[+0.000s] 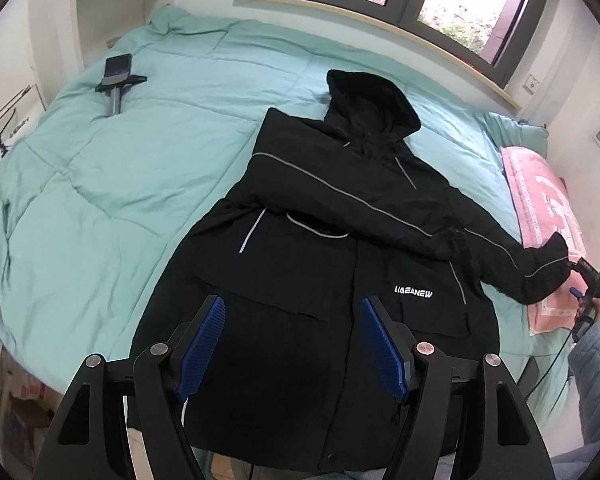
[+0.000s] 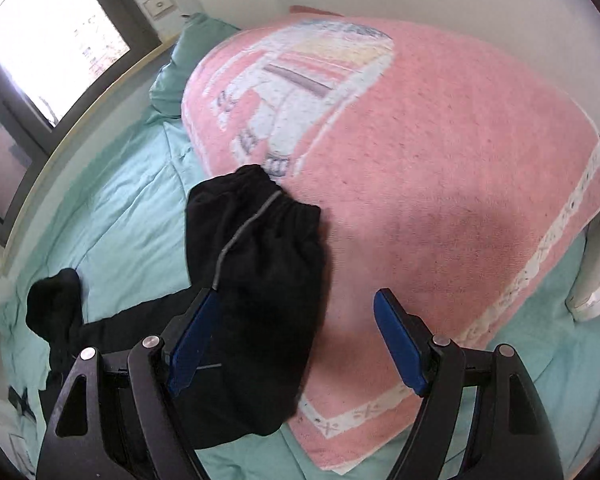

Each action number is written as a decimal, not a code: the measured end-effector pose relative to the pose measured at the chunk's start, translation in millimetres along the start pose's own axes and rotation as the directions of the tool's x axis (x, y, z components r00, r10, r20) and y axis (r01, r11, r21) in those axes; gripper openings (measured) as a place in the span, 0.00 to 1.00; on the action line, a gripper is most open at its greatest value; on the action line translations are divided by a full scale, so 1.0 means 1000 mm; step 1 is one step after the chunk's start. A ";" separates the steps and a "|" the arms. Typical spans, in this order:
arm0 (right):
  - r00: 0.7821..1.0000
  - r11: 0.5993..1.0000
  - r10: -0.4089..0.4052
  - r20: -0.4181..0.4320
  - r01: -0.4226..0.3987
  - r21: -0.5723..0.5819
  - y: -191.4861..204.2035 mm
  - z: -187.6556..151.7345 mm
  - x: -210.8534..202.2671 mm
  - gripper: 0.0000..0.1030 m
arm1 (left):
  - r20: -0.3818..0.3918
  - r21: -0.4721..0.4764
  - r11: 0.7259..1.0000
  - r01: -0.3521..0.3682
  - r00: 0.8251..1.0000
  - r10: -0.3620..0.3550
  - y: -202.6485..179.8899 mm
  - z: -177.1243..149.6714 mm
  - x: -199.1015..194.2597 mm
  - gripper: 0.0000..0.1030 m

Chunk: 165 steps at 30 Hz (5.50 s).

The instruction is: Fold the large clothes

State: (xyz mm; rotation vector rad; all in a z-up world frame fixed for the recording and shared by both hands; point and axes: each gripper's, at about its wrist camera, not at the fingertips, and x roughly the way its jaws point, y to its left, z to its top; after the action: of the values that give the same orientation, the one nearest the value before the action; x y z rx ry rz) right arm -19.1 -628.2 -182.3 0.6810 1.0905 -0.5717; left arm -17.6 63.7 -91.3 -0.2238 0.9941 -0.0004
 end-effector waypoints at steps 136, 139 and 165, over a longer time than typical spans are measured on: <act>0.920 0.900 0.392 -0.025 -0.389 -0.198 0.118 -0.042 -0.029 0.13 | -0.155 -0.055 0.998 0.040 0.987 -0.048 -0.032 0.003 0.123 0.61; 0.882 0.851 0.465 -0.076 -0.469 -0.235 0.154 -0.070 -0.035 0.13 | -0.163 -0.054 0.998 0.045 0.985 -0.053 -0.029 0.002 0.125 0.61; 0.850 0.781 0.459 -0.257 -0.524 -0.340 0.204 -0.226 -0.050 0.92 | -0.330 0.257 0.866 0.430 0.881 -0.339 -0.205 0.030 0.192 0.61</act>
State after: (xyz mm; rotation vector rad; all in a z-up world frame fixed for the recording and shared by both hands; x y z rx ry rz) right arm -26.9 -319.8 -160.1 0.6232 1.0779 0.1696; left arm 133.8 -151.1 -196.8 -0.1192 1.1939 -0.5786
